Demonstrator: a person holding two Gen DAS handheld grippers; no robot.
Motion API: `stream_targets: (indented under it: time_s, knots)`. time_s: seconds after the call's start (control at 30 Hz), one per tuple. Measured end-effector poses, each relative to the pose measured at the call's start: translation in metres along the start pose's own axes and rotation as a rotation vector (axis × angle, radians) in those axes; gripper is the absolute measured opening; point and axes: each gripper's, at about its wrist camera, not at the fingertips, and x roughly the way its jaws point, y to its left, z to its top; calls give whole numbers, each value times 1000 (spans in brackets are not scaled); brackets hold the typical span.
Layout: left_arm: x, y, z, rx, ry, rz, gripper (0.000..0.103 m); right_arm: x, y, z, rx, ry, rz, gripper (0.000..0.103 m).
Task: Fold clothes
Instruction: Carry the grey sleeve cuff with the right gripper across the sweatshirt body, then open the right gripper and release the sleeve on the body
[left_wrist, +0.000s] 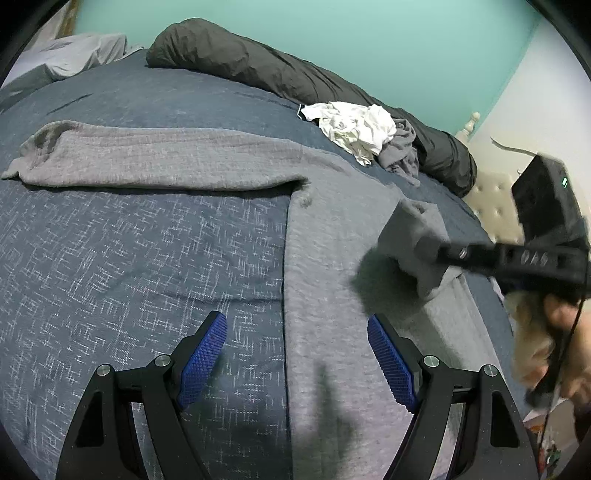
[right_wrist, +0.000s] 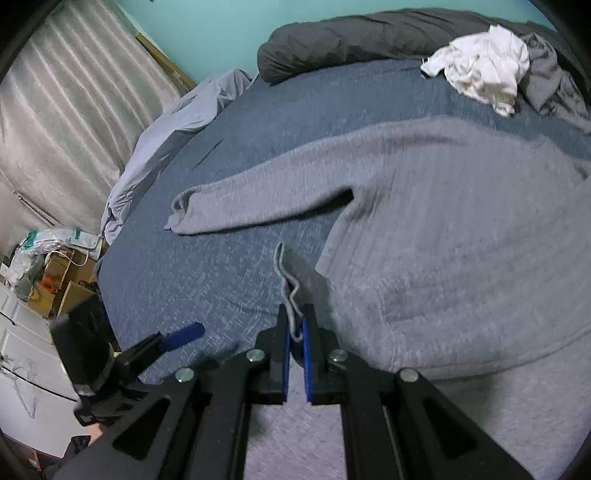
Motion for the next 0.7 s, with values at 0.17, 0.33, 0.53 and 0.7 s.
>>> stream_targets:
  time_s: [0.17, 0.33, 0.53, 0.7]
  knots:
    - [1, -3, 1, 11, 3, 4, 82, 21, -7, -16, 15, 37, 23, 8]
    - [2, -3, 1, 9, 4, 7, 82, 37, -16, -29, 70, 100, 44, 27]
    - [10, -12, 1, 23, 19, -2, 82, -14, -41, -35, 47, -2, 6, 37]
    - [40, -35, 1, 103, 91, 4, 82, -77, -121, -58, 84, -79, -212, 40]
